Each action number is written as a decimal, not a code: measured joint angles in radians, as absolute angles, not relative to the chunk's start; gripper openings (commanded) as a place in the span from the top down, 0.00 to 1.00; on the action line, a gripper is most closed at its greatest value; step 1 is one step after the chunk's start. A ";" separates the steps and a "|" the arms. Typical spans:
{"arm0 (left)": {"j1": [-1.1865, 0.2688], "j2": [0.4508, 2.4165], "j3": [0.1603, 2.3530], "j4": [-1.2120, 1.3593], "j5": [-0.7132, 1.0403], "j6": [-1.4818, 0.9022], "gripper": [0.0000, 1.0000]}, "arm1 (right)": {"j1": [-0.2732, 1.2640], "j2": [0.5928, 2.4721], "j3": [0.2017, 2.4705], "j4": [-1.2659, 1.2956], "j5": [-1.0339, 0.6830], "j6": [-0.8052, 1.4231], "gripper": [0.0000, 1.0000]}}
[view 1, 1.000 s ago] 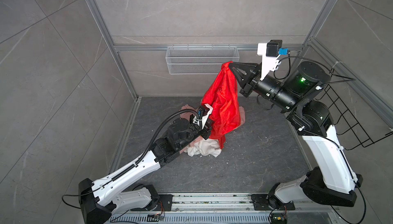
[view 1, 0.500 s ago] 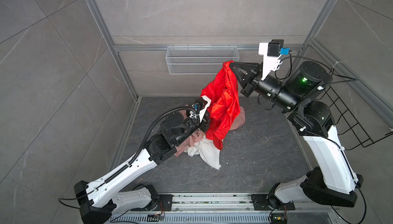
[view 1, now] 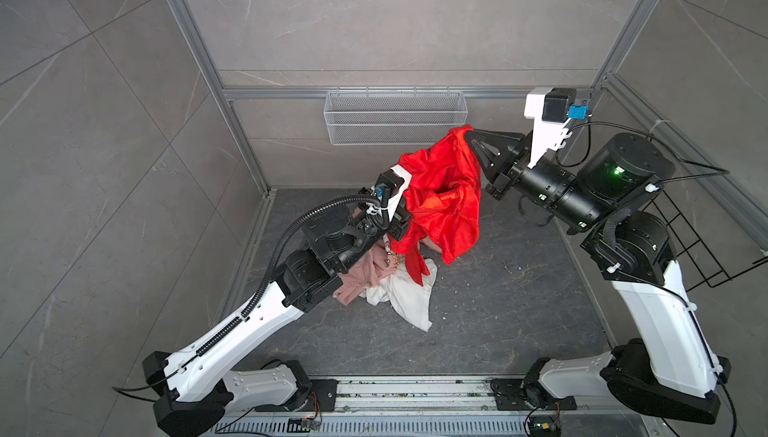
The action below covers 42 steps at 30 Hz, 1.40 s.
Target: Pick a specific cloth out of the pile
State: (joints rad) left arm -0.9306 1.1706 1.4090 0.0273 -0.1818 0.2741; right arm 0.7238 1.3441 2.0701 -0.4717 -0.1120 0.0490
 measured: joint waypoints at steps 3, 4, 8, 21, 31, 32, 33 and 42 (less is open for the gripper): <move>-0.931 1.171 1.423 0.026 -0.181 0.274 1.00 | 0.724 1.317 1.999 -0.468 -0.100 0.057 1.00; -0.931 1.171 1.425 0.025 -0.181 0.274 1.00 | 0.724 1.311 1.977 -0.467 -0.096 0.060 1.00; -0.931 1.171 1.431 0.001 -0.179 0.272 1.00 | 0.724 1.299 1.876 -0.467 -0.093 0.087 1.00; -0.929 1.171 1.444 -0.039 -0.181 0.266 1.00 | 0.691 1.259 1.628 -0.467 -0.067 0.162 1.00; -0.919 1.171 1.475 -0.050 -0.186 0.279 1.00 | 0.665 1.219 1.504 -0.467 -0.080 0.184 0.91; -0.916 1.171 1.475 -0.050 -0.186 0.281 1.00 | 0.662 1.215 1.484 -0.464 -0.084 0.186 0.90; -0.913 1.171 1.475 -0.053 -0.187 0.284 1.00 | 0.660 1.209 1.464 -0.462 -0.088 0.189 0.89; -0.847 1.171 1.475 -0.083 -0.180 0.266 1.00 | 0.650 1.185 1.330 -0.422 -0.147 0.211 0.81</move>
